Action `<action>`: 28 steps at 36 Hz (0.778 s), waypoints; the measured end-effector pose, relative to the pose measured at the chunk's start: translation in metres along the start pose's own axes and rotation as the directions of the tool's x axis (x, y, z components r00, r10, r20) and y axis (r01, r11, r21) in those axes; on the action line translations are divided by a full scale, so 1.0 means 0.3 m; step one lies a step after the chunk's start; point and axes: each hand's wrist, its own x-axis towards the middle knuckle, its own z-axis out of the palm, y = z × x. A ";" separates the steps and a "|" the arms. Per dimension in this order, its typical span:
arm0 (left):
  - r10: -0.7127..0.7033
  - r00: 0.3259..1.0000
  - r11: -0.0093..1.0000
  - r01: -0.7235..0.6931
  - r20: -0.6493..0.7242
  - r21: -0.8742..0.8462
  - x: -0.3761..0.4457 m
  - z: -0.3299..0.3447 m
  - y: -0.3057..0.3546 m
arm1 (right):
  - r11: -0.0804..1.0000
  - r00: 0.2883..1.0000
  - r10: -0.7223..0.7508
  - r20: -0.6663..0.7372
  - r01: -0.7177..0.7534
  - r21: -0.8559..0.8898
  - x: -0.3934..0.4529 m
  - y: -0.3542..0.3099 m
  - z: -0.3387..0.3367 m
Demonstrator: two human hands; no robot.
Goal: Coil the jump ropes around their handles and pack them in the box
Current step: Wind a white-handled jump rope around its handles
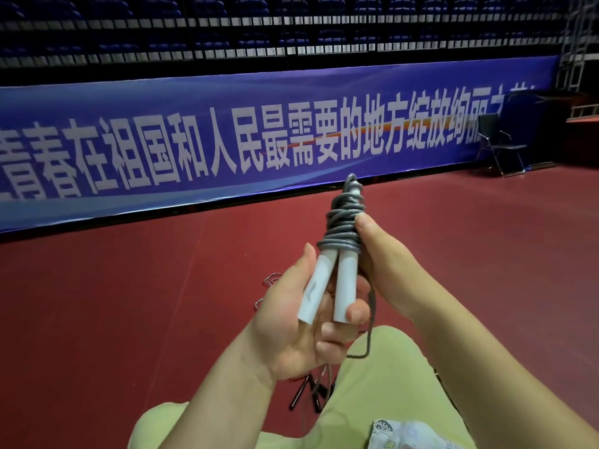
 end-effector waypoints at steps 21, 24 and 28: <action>0.468 0.765 0.525 0.163 -0.443 0.835 -0.011 0.002 0.034 | 0.681 0.952 -0.229 -0.205 0.007 -0.732 -0.040 -0.011 0.052; 0.539 0.730 0.391 0.226 -0.420 0.892 -0.017 0.003 0.035 | 0.717 0.950 -0.206 -0.236 -0.018 -0.697 -0.025 -0.003 0.056; 0.616 0.675 0.216 0.352 -0.407 0.911 -0.030 0.030 0.023 | 0.760 0.960 -0.132 -0.246 -0.061 -0.647 -0.017 -0.003 0.050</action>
